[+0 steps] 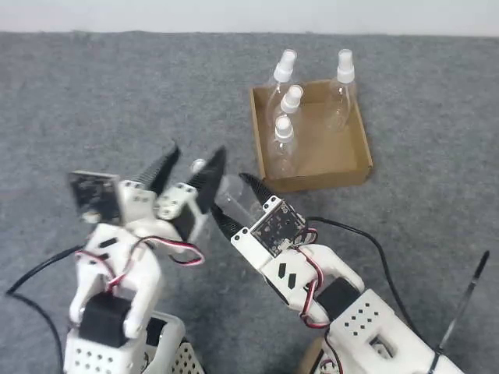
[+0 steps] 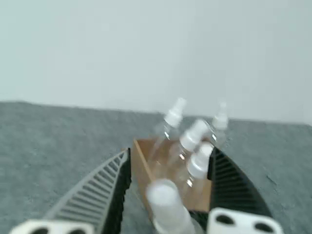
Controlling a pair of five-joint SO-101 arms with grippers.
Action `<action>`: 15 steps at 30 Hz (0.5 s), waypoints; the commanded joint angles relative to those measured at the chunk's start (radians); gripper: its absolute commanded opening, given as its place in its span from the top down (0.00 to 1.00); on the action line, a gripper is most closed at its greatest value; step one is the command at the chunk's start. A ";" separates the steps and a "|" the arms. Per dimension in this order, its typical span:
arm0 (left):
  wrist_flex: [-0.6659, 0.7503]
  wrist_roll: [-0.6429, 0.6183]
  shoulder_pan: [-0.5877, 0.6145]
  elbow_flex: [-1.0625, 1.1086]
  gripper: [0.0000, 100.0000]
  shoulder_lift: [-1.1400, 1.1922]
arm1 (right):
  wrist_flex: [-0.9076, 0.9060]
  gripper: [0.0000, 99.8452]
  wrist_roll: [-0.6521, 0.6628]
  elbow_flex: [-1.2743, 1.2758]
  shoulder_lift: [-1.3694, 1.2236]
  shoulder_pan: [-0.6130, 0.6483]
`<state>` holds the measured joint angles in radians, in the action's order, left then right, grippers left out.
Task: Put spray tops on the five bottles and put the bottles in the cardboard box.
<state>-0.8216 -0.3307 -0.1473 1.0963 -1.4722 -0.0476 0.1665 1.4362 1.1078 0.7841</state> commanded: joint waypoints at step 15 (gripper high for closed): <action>-0.026 -0.028 0.302 -0.076 0.76 -0.014 | 0.025 0.94 0.003 -0.018 0.035 -0.021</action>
<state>-0.8216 -0.3307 0.0951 1.0518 -1.4784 -0.0476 0.1665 1.4362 1.1078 0.7841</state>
